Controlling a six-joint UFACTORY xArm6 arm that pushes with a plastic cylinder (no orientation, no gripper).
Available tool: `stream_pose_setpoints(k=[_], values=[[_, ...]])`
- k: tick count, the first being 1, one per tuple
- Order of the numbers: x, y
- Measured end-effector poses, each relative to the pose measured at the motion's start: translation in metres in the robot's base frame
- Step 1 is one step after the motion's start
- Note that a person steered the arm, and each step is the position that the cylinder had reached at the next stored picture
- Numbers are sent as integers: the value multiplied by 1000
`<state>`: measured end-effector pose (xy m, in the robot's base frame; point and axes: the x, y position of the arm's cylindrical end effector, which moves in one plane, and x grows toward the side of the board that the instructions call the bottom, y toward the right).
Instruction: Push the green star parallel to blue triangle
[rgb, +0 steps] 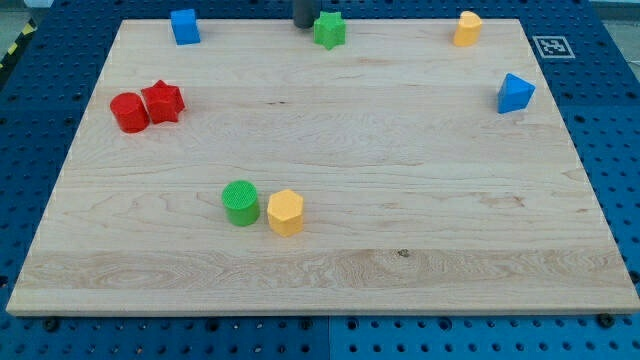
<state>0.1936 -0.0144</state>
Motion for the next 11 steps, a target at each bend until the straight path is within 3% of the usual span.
stream_pose_setpoints(k=[3, 5, 7, 9, 11], values=[[1, 48], [47, 39], [62, 76], [63, 76], [119, 53]])
